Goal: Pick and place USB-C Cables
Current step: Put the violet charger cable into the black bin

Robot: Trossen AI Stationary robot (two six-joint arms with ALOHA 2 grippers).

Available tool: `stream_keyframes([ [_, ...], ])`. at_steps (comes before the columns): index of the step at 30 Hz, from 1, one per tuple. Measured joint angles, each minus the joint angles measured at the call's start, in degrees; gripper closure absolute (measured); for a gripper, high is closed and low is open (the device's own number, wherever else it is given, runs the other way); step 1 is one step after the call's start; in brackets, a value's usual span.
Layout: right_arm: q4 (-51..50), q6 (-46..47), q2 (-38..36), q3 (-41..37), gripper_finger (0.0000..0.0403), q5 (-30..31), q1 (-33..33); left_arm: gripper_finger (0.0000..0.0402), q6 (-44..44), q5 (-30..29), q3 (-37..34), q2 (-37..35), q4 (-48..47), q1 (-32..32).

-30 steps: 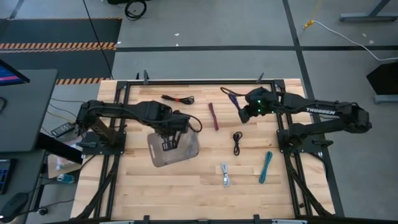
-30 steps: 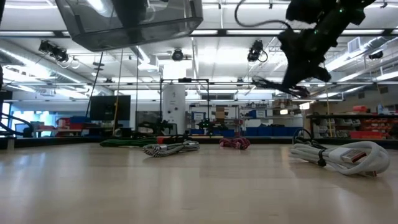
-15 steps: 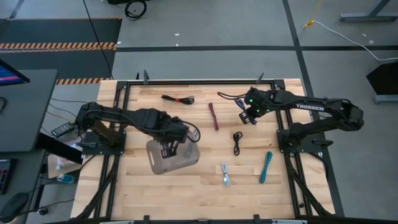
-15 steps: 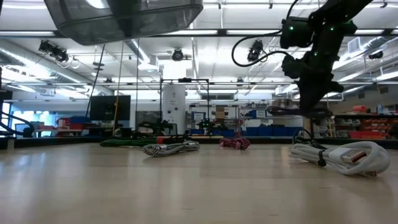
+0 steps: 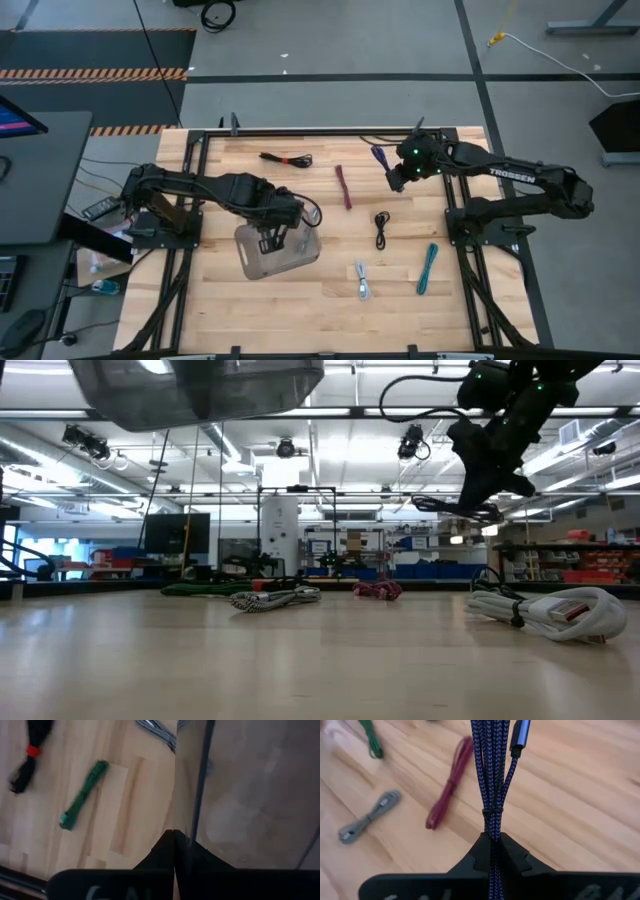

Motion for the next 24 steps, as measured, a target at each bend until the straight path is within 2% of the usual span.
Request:
stream_keyframes([
  [9, 1.2, 1.0, 0.0, -0.6, 0.0386, -2.8, -2.5, 0.0398, -0.9, -0.9, 0.0, 0.0, -0.4, -1.0],
  [14, 11.7, 2.7, 0.2, -0.6, 0.0386, -7.8, 1.5, 0.0398, 2.2, -1.8, 0.0, 0.0, 4.3, 1.1],
  [18, 19.0, 5.3, -0.7, -0.6, 0.0386, -8.3, 6.0, 0.0398, 6.5, -1.2, 0.0, 0.6, 9.0, 3.3],
  [24, 28.9, 6.9, -5.3, -0.6, 0.0386, -8.2, 11.0, 0.0398, 9.9, 2.6, 0.0, 3.8, 5.7, 6.0],
])
